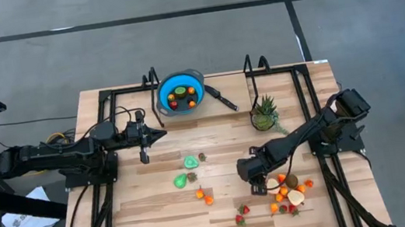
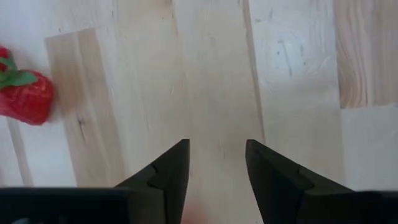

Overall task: Pick & Place Fruit
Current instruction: Put the apple into the basket

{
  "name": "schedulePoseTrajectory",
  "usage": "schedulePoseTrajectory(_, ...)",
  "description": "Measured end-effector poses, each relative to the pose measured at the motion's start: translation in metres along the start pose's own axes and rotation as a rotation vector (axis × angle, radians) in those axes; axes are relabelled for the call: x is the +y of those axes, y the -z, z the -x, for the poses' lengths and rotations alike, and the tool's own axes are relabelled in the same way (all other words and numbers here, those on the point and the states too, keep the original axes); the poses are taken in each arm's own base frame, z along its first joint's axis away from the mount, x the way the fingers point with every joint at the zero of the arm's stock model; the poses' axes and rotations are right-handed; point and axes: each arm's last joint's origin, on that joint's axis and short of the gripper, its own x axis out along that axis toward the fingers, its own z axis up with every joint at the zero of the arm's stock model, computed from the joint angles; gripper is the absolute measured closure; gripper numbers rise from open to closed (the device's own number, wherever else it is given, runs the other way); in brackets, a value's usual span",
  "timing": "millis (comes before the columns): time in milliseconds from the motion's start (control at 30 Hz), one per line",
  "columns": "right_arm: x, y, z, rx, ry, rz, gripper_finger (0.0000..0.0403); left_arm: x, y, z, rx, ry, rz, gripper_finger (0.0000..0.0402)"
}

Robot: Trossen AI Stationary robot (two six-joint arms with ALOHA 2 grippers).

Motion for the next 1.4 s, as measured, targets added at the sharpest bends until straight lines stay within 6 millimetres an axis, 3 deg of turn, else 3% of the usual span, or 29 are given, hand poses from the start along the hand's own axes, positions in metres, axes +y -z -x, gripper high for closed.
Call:
schedulePoseTrajectory(400,-0.003,-0.003,0.001,0.005,-0.015,0.027,0.0280,0.000,0.000,0.000,0.000,0.000,0.000,0.0399)
schedulePoseTrajectory(633,0.004,-0.013,0.016,0.015,-0.014,0.008,0.0286,0.000,0.000,0.000,0.000,0.000,0.000,0.0399)
schedulePoseTrajectory(867,-0.002,-0.028,0.039,0.046,0.054,-0.304,0.0295,0.000,0.000,0.000,0.000,0.000,0.004,0.0399)
schedulePoseTrajectory(967,0.000,-0.031,0.047,0.050,0.069,-0.356,0.0305,0.000,0.000,0.000,-0.001,0.000,0.007,0.0399)
schedulePoseTrajectory(1167,0.010,-0.031,0.048,0.023,0.053,-0.428,0.0328,0.000,0.000,0.000,-0.001,0.000,0.007,0.0399)
schedulePoseTrajectory(1400,0.022,-0.021,0.048,0.017,0.086,-0.706,0.0351,0.000,0.000,0.000,-0.002,0.000,0.006,0.0399)
